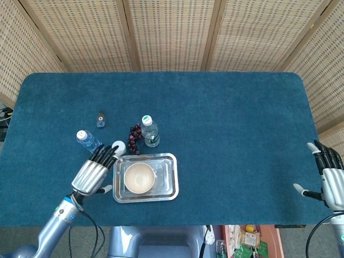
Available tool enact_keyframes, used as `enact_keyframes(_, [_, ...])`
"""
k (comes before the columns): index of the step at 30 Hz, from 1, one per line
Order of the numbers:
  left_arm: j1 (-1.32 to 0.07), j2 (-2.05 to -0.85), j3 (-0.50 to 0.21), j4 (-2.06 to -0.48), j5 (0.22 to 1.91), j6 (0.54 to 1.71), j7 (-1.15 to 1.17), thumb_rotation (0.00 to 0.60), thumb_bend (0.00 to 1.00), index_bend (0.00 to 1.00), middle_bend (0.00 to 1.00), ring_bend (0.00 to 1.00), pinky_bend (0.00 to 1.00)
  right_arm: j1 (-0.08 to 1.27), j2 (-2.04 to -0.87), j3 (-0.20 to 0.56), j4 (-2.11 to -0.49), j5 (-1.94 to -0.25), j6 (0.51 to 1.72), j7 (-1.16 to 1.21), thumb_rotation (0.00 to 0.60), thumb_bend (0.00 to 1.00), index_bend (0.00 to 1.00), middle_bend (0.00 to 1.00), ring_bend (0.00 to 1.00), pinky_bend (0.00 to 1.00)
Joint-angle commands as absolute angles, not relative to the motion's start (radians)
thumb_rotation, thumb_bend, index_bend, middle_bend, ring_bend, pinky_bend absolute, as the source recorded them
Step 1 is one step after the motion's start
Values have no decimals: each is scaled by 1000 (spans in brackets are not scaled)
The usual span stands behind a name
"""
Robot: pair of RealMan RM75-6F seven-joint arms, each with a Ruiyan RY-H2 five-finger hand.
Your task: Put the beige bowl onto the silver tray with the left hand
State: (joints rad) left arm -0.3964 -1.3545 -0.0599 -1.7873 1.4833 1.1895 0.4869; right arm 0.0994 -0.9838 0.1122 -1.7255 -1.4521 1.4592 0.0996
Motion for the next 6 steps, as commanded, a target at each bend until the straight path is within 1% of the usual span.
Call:
enact_keyframes(1, [-332,-1256,-47,-1798,1543,1303,384,600,0,0,0,0,0,99,-984,110,-1728,-1456,1461,97,600,0,19,0,0,0])
enact_keyframes(6, [-249,-1178,-26,-1735,1560,1430,251,600,0,0,0,0,0,98,-984,108,-1733,-1465,1466,93,600,0,20,0,0,0])
